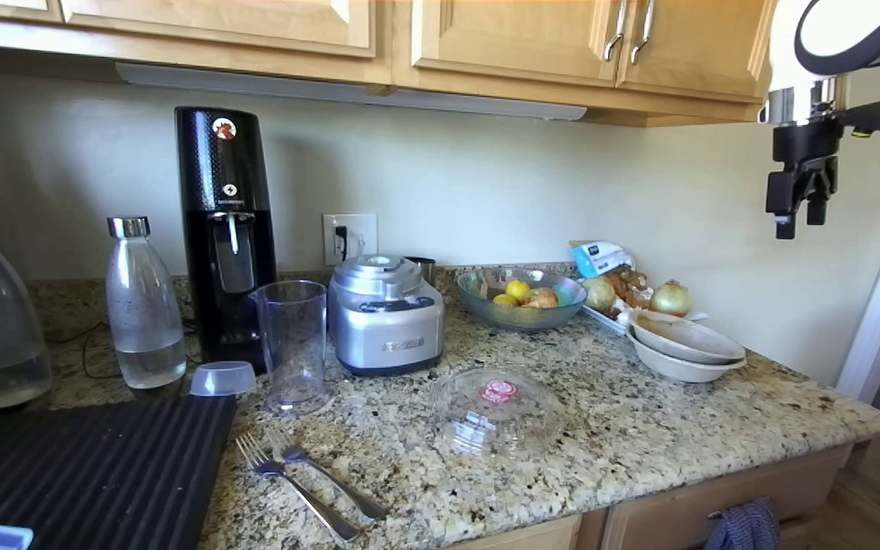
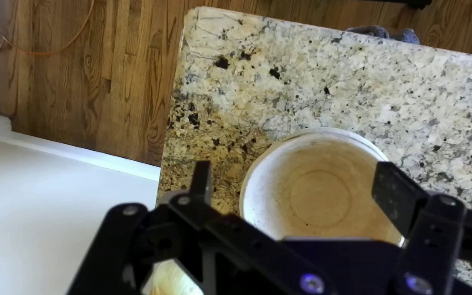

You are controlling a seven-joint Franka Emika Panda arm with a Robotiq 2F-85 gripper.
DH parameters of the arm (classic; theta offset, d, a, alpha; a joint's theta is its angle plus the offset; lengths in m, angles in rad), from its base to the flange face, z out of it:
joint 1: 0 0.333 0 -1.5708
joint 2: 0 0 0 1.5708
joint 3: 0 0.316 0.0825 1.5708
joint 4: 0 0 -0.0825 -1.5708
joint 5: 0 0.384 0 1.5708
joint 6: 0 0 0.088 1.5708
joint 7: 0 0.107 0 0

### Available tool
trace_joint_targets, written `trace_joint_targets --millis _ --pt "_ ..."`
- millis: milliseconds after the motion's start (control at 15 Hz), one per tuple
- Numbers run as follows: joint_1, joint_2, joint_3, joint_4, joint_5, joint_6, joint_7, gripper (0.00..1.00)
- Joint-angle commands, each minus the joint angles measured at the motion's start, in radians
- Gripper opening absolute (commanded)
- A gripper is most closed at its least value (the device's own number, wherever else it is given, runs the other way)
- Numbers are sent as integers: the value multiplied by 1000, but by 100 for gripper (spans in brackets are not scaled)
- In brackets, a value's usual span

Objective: Separate the bowls from each other

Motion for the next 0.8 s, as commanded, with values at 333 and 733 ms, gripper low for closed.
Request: trace_joint_targets --millis 333,733 --pt "19 41 19 -28 1 60 81 100" --pt "19 41 20 -32 5 66 92 100"
